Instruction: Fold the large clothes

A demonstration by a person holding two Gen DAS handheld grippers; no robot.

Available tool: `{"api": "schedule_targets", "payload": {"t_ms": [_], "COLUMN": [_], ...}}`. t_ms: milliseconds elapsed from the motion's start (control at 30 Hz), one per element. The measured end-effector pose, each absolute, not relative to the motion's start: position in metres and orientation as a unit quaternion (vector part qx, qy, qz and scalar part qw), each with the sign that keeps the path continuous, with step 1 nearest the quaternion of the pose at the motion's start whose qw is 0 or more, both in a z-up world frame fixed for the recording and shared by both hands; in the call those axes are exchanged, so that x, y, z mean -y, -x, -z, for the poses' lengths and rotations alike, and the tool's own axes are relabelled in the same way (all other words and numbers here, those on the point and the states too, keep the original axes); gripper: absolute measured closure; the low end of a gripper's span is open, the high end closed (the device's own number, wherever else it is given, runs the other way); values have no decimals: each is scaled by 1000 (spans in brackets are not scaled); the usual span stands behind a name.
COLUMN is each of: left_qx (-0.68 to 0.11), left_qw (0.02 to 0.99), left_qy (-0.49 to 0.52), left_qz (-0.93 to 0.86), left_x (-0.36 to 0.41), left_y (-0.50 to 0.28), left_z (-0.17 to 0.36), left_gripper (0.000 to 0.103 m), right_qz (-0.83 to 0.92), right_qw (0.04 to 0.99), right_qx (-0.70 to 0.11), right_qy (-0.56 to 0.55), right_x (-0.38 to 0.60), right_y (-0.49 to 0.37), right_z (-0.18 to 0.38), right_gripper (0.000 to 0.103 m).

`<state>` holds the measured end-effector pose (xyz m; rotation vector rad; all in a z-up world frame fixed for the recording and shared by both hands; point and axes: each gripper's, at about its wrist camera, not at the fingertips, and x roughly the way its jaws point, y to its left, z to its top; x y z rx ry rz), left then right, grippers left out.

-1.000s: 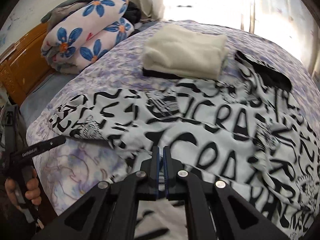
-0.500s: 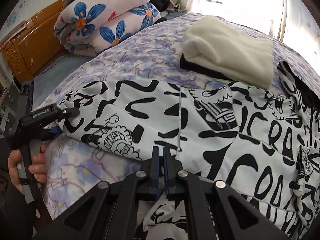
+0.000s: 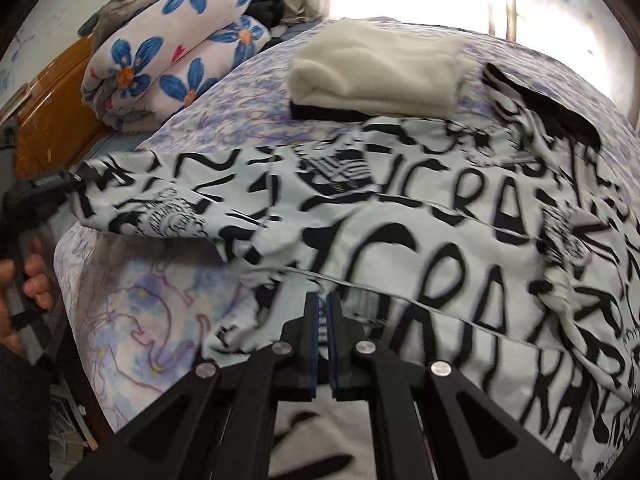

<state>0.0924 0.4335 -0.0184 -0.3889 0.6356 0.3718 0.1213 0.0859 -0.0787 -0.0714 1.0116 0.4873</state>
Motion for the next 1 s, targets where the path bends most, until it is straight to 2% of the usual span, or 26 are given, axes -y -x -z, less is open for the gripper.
{"api": "schedule_targets", "payload": {"t_ms": [200,367,533,700,867,1000], "left_qx": [-251,-239,-282,-356,-427,-454], "left_qw": [957,970,957,926,894,879], "left_qy": [108,50,16,-14,-50,-68], "left_qz": [-97,-12,71,124,126,129], "left_x": [-330,-230,-134,-60,-20,-10], "left_y": [-102,-110,-128,-141,-158,-161], "left_z": [-64,-84,-57,4,66,88], "left_gripper": [99,98,98,97,95,93], "right_qz": [-197,-165,-136,-108,-92,-89], "right_qw": [856,866,869,871,866,864], "right_qx": [-478,-468,-465,-467,-472,-473], "right_qy": [-20,-65,-96,-112,-134,-150], "right_x": [-21,35,80,118,151,168], "right_y": [-114,-107,-105,-103,-100,-99], "right_z": [73,70,74,82,92,97], "right_gripper": [100,99,100,99,99,99]}}
